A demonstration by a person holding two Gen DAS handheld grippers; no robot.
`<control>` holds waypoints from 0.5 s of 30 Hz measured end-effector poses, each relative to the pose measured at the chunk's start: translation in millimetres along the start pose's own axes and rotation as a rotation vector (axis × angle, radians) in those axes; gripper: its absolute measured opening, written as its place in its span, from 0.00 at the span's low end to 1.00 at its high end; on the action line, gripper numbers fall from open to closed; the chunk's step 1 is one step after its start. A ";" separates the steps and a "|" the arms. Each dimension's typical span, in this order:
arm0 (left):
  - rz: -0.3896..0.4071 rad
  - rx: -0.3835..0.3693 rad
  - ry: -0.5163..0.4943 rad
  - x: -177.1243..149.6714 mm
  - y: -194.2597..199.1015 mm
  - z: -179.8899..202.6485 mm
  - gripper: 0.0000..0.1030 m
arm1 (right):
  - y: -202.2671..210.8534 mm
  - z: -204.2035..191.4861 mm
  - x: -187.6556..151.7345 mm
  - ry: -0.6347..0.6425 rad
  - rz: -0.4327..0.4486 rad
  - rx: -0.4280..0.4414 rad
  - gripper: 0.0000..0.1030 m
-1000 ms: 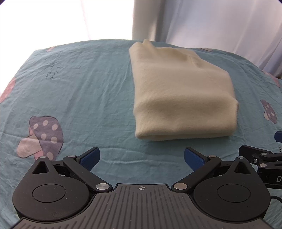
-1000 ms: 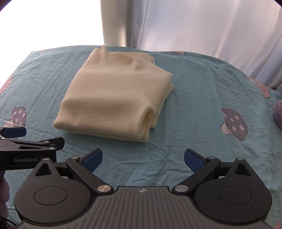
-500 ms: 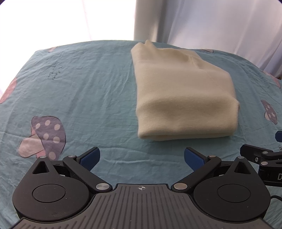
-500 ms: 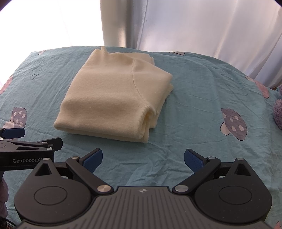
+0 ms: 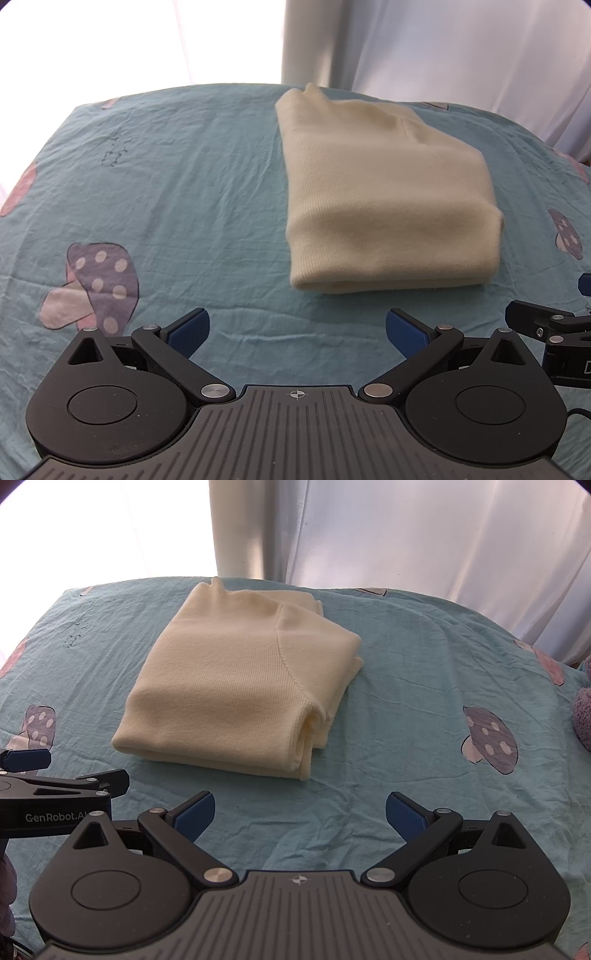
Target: Fold small clothes
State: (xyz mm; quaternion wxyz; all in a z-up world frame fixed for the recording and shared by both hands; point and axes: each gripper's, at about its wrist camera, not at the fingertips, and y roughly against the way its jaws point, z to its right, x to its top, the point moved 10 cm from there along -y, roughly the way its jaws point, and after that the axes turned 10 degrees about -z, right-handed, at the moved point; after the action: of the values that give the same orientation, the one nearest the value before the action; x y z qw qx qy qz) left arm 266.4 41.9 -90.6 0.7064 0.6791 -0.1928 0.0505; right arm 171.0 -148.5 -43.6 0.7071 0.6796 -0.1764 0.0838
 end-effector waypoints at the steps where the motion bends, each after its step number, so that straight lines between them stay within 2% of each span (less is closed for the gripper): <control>1: 0.000 0.000 0.000 -0.1 0.2 -0.2 1.00 | -0.1 -0.1 -0.1 0.001 0.000 0.001 0.96; 15: 0.002 0.002 0.001 -0.8 0.9 -0.3 1.00 | 0.3 -0.2 -0.1 0.001 0.003 -0.001 0.96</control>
State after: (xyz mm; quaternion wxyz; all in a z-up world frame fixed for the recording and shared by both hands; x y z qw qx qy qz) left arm 265.4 42.3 -90.0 0.7058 0.6797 -0.1929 0.0518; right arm 170.8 -148.3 -43.4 0.7072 0.6790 -0.1774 0.0852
